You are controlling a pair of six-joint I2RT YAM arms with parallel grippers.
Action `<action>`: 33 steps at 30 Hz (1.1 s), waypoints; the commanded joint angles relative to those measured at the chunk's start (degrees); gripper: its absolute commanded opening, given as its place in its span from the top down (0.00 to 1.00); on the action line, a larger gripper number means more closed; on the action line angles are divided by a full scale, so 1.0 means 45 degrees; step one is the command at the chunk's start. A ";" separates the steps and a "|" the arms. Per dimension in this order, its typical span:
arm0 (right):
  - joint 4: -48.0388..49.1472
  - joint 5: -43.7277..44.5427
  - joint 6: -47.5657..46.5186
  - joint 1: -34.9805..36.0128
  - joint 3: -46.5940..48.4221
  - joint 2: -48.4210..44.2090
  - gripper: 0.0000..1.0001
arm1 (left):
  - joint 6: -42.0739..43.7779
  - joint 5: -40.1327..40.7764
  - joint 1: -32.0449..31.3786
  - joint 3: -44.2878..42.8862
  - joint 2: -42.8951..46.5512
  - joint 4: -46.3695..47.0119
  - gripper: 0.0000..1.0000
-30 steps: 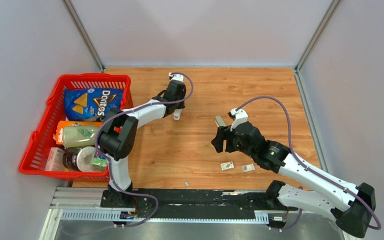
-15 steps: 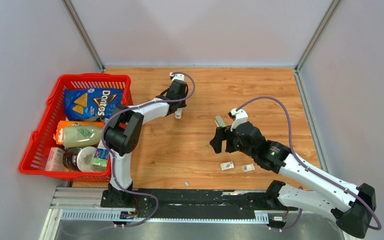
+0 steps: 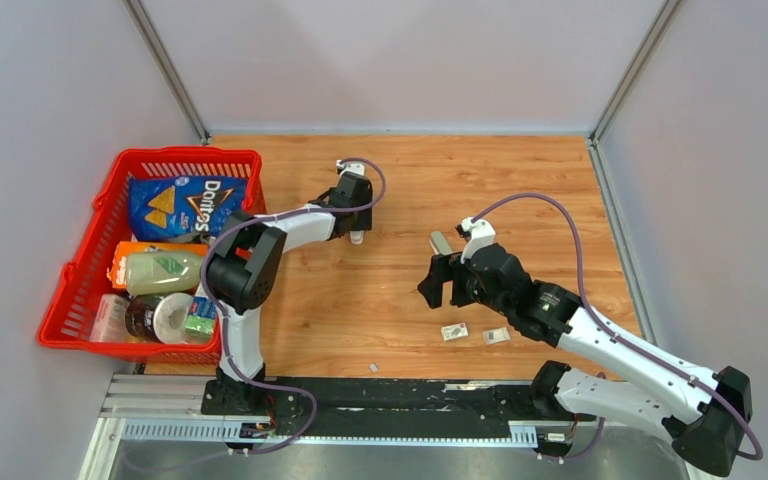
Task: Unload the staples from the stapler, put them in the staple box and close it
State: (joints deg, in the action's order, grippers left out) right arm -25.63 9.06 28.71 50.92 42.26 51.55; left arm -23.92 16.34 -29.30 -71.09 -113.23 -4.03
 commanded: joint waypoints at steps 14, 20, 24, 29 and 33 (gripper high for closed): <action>-0.1414 0.1639 0.0397 -0.1078 0.1136 0.0731 0.07 | 0.0199 -0.2691 -0.0909 -0.0821 0.3758 -0.0979 0.36; -0.1278 0.1210 0.0495 -0.2309 0.1156 0.1083 0.13 | -0.0133 -0.4663 -0.1710 -0.2577 0.2429 -0.1115 0.37; -0.0908 0.0800 0.0573 -0.2759 0.1020 0.1375 0.26 | -0.0250 -0.5464 -0.2276 -0.4216 0.1121 -0.1427 0.39; -0.0225 0.0506 0.0768 -0.3033 0.0610 0.2020 0.71 | -0.0465 -0.5935 -0.2824 -0.6288 -0.0849 -0.2188 0.43; 0.0264 0.0506 0.0944 -0.3228 0.0472 0.2683 1.00 | -0.0680 -0.6286 -0.3078 -0.7227 -0.1963 -0.2424 0.46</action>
State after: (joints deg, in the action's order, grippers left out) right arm -29.21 11.55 31.73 37.32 44.86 61.47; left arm -25.43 -8.88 -42.11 -99.02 -118.15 -12.47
